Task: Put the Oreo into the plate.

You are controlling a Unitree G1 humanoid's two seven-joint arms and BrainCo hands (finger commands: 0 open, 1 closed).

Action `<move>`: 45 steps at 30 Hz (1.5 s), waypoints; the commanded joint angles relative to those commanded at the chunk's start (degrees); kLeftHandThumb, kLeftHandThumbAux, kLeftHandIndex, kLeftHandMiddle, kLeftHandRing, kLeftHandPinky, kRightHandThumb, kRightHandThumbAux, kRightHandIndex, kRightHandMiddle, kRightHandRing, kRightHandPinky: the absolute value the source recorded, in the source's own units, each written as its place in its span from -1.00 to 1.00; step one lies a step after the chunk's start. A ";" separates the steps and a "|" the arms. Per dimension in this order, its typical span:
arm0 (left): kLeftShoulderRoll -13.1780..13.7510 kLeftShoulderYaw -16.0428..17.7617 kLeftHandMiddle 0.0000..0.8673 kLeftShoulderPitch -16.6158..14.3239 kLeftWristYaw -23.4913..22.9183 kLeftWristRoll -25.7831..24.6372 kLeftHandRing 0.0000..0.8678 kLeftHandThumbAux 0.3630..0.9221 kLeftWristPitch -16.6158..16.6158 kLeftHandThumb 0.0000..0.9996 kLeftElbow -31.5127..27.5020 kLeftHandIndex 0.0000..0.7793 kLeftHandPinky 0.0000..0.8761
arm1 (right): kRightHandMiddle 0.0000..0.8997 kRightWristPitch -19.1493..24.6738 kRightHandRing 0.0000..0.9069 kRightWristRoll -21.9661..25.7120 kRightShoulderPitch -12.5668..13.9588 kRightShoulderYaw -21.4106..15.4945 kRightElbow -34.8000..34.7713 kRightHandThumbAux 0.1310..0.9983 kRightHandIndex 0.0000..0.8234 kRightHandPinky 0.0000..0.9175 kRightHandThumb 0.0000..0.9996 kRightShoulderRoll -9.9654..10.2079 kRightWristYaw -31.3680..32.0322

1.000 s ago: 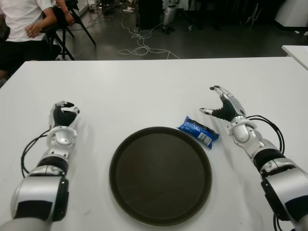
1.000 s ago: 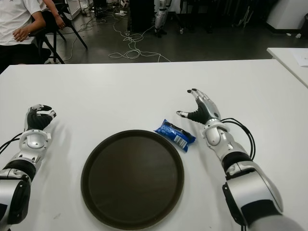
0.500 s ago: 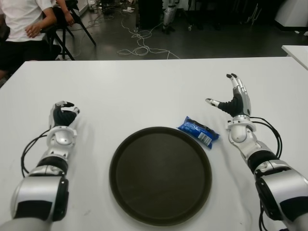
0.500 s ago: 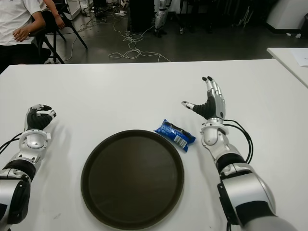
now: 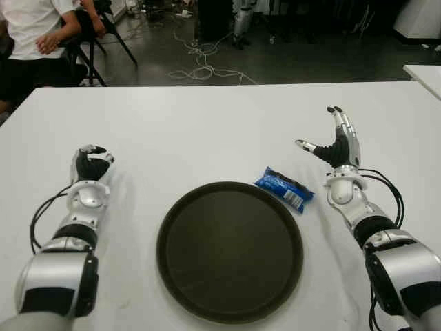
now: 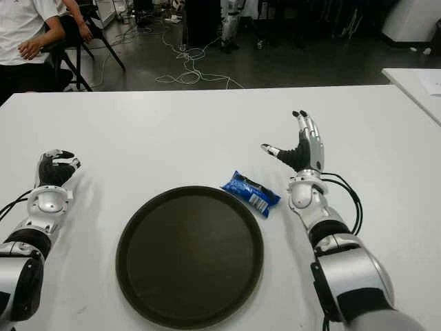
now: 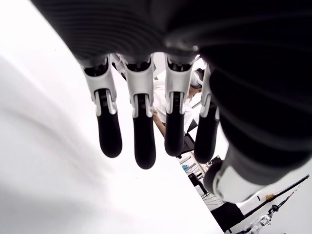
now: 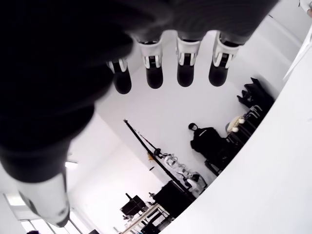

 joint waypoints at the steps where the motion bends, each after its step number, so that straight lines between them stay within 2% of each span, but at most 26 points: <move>1: 0.00 0.04 -0.33 0.01 -0.03 -0.02 -0.24 0.28 -0.01 0.35 -0.01 0.02 -0.19 | -0.88 0.03 -0.80 0.00 0.02 0.01 -0.04 0.31 -1.00 -0.76 -0.92 0.01 0.27; 4: -0.02 0.21 -0.33 0.03 -0.19 -0.05 -0.24 0.28 -0.05 0.35 -0.02 0.02 -0.19 | -0.86 0.38 -0.78 -0.12 0.06 0.45 -0.17 0.30 -1.00 -0.77 -0.93 -0.15 2.93; 12: 0.10 0.10 -0.33 0.06 -0.17 0.24 -0.24 0.28 -0.04 0.35 0.02 0.02 -0.18 | -0.93 1.56 -0.93 -1.94 -0.14 3.45 -0.79 0.04 -1.00 -0.91 -1.00 -1.62 13.27; 17: 0.05 0.01 -0.32 0.14 0.14 0.36 -0.23 0.28 -0.31 0.35 -0.02 0.02 -0.19 | -0.93 -0.10 -0.97 -2.29 -0.25 4.96 -1.07 -0.13 -1.00 -0.96 -1.00 -2.75 20.26; 25: 0.05 -0.09 -0.32 0.16 0.32 0.47 -0.24 0.28 -0.15 0.35 -0.03 0.02 -0.22 | -0.96 -4.95 -0.99 -0.62 0.22 4.77 -1.43 -0.49 -1.00 -1.00 -1.00 -4.00 30.59; 31: 0.11 -0.31 -0.33 0.14 0.61 0.73 -0.24 0.28 -0.01 0.35 -0.01 0.02 -0.19 | -0.98 -8.59 -1.00 2.47 0.40 2.90 -1.31 -0.54 -1.00 -1.00 -1.00 -4.49 39.33; 36: 0.14 -0.42 -0.33 0.06 0.90 0.85 -0.24 0.28 0.31 0.34 0.04 0.02 -0.20 | -0.98 -11.86 -1.00 8.16 0.73 -0.53 -1.21 -0.55 -1.00 -0.99 -1.00 -4.17 49.29; 42: 0.19 -0.44 -0.33 0.02 0.80 0.86 -0.25 0.28 0.47 0.34 0.06 0.02 -0.23 | -0.98 -11.82 -1.00 12.53 0.61 -3.52 -1.04 -0.58 -1.00 -1.00 -1.00 -3.91 57.11; 45: 0.21 -0.47 -0.32 -0.03 0.75 0.89 -0.23 0.28 0.59 0.35 0.10 0.02 -0.16 | -0.97 -11.12 -1.00 13.35 0.24 -4.25 -0.76 -0.60 -1.00 -1.00 -1.00 -3.99 59.30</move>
